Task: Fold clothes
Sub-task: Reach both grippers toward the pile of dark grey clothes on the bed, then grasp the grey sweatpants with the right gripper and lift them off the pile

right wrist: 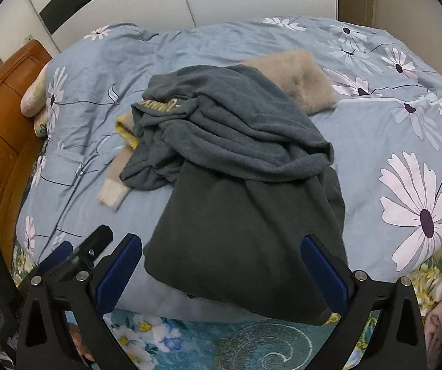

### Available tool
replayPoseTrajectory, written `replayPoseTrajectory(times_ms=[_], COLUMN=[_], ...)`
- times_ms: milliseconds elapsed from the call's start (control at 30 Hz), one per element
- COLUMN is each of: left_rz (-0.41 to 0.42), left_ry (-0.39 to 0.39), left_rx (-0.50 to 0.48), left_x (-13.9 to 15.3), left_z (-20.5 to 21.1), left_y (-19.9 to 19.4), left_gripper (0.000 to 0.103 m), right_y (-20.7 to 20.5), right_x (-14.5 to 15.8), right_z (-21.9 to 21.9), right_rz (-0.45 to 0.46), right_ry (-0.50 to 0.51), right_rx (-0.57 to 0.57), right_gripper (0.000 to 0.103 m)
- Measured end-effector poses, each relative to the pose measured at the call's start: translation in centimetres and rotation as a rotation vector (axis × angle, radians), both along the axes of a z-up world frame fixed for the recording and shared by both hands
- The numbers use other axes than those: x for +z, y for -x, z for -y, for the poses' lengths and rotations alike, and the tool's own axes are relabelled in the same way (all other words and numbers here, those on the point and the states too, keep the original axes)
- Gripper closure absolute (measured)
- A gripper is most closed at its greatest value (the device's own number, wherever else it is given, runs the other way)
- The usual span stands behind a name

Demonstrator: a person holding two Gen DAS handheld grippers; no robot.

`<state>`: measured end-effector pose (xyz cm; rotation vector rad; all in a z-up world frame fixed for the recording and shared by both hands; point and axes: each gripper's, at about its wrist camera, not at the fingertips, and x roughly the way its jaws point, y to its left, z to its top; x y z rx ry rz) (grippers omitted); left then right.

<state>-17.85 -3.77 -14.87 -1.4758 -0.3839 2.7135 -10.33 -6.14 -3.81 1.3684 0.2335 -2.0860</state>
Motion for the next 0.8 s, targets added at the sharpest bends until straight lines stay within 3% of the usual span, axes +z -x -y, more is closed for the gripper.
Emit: replayPoseTrajectory(times_ms=[233, 400, 500, 567, 600, 633, 700, 800], left_rz=[0.014, 0.026, 0.041, 0.061, 0.078, 0.093, 0.121, 0.181], left_ry=[-0.014, -0.095, -0.068, -0.032, -0.014, -0.004, 0.004, -0.005], left_rx=[-0.013, 0.043, 0.104, 0.137, 0.145, 0.154, 0.172, 0.211], left_x=[-0.6, -0.4, -0.8, -1.4, -1.8, -2.1, -2.8, -3.7], left_z=[-0.6, 0.2, 1.2, 2.0, 2.5, 3.1, 4.3, 6.5], left_y=[0.7, 1.4, 0.2, -1.0, -1.9, -2.7, -4.4, -7.2], left_gripper=[0.000, 0.000, 0.000, 0.001, 0.001, 0.001, 0.001, 0.001], right_y=[1.9, 4.0, 5.0, 5.4, 5.5, 5.6, 5.8, 6.6], right_x=[-0.3, -0.2, -0.9, -1.7, -2.2, -2.7, -3.8, -5.3], right_z=[-1.0, 0.1, 2.1, 3.7, 4.6, 5.4, 6.7, 7.9], right_rz=[-0.009, -0.122, -0.175, -0.194, -0.203, -0.213, -0.220, -0.191], right_ry=[-0.067, -0.111, -0.164, -0.199, -0.222, -0.240, -0.280, -0.349], right_rx=[-0.019, 0.026, 0.112, 0.173, 0.204, 0.231, 0.272, 0.290], right_gripper=[0.000, 0.000, 0.001, 0.012, 0.027, 0.033, 0.035, 0.071])
